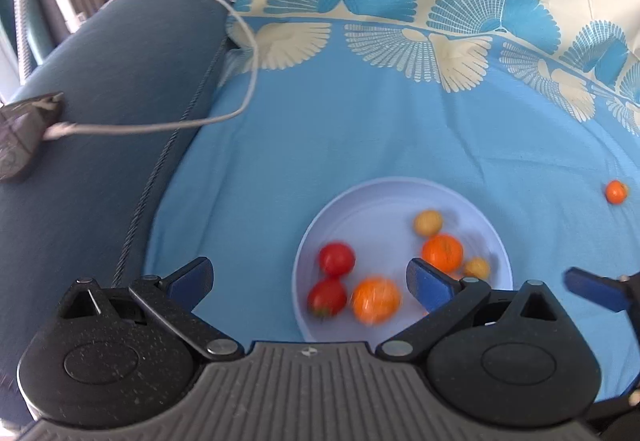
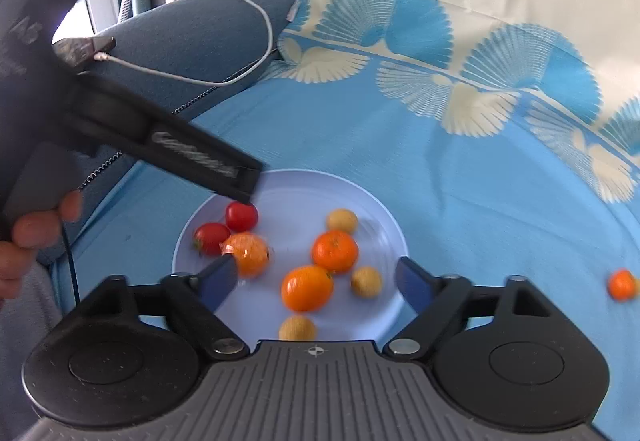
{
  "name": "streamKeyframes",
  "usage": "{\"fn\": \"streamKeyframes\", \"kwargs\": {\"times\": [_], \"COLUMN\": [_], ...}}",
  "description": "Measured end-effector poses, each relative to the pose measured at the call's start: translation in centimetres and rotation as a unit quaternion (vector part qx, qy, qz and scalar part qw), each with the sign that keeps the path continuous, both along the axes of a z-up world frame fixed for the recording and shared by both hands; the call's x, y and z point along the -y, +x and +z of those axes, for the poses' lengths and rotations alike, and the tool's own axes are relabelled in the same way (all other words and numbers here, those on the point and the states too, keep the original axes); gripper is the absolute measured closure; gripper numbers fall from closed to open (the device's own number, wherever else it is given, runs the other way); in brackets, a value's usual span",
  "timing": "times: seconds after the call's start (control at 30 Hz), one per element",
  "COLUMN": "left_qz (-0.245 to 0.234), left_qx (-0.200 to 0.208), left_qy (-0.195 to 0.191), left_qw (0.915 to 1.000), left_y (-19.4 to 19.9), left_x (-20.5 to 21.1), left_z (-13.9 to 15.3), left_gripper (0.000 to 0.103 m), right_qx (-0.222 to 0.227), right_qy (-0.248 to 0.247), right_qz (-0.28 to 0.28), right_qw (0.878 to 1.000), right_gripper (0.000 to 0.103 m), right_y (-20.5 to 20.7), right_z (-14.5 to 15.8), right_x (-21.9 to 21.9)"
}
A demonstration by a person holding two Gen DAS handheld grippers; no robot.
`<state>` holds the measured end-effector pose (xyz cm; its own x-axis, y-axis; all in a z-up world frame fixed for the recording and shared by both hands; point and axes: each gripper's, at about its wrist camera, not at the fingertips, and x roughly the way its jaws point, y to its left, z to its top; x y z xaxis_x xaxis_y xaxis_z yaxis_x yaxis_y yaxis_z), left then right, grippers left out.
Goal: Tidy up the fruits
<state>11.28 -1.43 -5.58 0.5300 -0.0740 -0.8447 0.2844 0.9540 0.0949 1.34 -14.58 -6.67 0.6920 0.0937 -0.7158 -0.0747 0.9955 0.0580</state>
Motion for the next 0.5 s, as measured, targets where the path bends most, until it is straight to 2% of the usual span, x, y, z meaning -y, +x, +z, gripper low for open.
{"fn": "streamKeyframes", "kwargs": {"times": [0.17,0.23,0.5], "left_qz": [0.029,0.037,0.035], "left_qx": [-0.023,-0.02,0.003], "left_qy": [-0.007,-0.008,-0.024], "left_qw": [0.9993,0.9991,0.9991], "left_y": [-3.9,-5.7,-11.7], "left_x": [-2.3,-3.4,-4.1], "left_z": [1.7,2.5,5.3], "left_gripper": [0.0,0.0,0.0], "right_qx": [-0.022,-0.019,0.051], "right_qy": [0.019,0.021,0.007], "right_qz": [-0.038,-0.047,-0.084], "right_qw": [0.999,0.998,0.995], "right_gripper": [0.005,0.005,0.001], "right_y": [-3.9,-5.7,-12.2], "right_z": [2.0,2.9,6.9], "right_x": [0.3,0.2,-1.1]}}
